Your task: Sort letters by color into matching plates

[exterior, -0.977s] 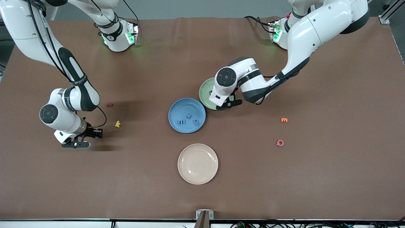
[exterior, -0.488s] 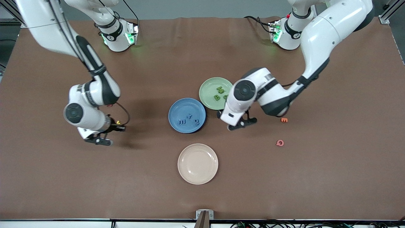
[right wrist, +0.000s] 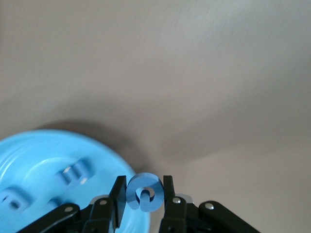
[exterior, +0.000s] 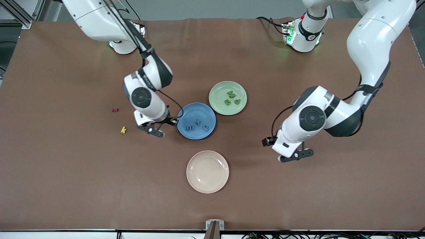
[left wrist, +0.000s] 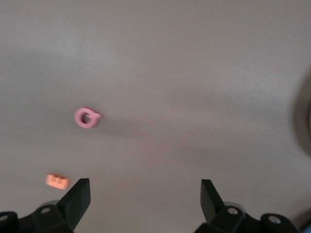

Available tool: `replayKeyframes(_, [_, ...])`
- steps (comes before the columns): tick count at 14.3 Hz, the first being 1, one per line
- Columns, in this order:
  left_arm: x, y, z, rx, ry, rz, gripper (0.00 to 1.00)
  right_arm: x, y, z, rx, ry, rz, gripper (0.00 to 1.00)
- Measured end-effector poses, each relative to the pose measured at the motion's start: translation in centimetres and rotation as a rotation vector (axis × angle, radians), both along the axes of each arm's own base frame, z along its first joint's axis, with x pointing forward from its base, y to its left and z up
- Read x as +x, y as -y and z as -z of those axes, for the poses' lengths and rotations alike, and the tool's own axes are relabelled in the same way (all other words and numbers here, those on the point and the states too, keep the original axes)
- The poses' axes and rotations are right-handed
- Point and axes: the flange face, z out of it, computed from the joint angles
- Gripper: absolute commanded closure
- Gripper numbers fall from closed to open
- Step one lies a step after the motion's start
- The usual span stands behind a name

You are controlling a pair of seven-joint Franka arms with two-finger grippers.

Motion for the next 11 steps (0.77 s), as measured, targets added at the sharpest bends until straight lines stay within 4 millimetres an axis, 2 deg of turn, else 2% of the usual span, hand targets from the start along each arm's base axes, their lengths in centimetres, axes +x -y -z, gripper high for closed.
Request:
replayKeyframes(5, [1.2, -2.8, -3.4, 0.090, 0.041, 0.044, 0.00, -3.5, -5.9, -0.3, 0.012, 0.031, 0.089, 1.00])
replayKeyframes(8, [2.6, -5.1, -5.7, 0.093, 0.063, 0.061, 0.00, -4.1, -7.0, 0.5, 0.025, 0.045, 0.104, 1.00])
replayKeyframes(9, [3.0, -6.1, -6.6, 0.102, 0.077, 0.067, 0.00, -3.9, -7.0, 0.9, 0.026, 0.046, 0.111, 0.93])
replayKeyframes(10, [3.3, -7.1, -7.5, 0.115, 0.090, 0.068, 0.00, -3.7, -6.9, 1.3, 0.025, 0.046, 0.117, 0.65])
replayKeyframes(11, [3.4, -8.0, -8.6, 0.117, 0.096, 0.067, 0.00, -3.5, -6.8, 1.5, 0.024, 0.046, 0.121, 0.10])
